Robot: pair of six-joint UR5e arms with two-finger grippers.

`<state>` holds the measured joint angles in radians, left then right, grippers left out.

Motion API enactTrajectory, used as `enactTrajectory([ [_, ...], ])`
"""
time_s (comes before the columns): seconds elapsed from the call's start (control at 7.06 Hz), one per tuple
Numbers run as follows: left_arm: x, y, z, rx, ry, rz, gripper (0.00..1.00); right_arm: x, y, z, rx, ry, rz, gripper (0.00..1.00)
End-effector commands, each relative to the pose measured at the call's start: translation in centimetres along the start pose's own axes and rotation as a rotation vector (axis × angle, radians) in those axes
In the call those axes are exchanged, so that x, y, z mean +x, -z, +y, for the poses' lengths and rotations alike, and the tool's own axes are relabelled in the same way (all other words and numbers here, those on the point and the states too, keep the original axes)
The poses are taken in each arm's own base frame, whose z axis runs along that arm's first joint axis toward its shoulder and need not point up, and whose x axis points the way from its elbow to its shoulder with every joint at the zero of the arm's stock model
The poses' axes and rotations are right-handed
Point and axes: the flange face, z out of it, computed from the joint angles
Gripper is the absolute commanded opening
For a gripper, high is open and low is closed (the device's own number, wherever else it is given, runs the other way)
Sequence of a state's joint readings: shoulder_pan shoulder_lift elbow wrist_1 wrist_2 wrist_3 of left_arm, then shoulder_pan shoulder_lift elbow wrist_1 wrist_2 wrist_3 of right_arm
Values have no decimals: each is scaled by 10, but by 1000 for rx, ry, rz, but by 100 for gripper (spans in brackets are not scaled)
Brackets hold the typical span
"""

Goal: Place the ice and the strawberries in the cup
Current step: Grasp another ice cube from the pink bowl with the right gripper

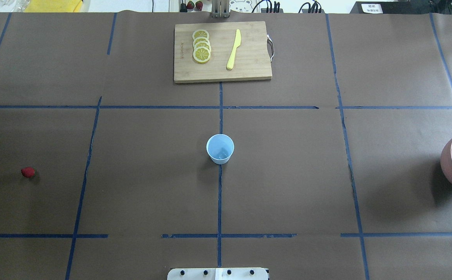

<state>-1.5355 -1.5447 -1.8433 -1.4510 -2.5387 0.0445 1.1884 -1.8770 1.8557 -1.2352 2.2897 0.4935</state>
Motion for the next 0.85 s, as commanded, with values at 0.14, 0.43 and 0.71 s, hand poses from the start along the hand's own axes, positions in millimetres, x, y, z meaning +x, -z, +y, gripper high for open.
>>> enactTrajectory([
  [0.14, 0, 0, 0, 0, -2, 0, 100, 13, -13, -2, -19, -23, 13, 71],
  [0.43, 1, 1, 0, 1, -3, 0, 100, 14, -18, -10, -22, -24, 14, 66],
  [0.71, 1, 1, 0, 1, -3, 0, 100, 15, -19, -10, -25, -26, 15, 59],
])
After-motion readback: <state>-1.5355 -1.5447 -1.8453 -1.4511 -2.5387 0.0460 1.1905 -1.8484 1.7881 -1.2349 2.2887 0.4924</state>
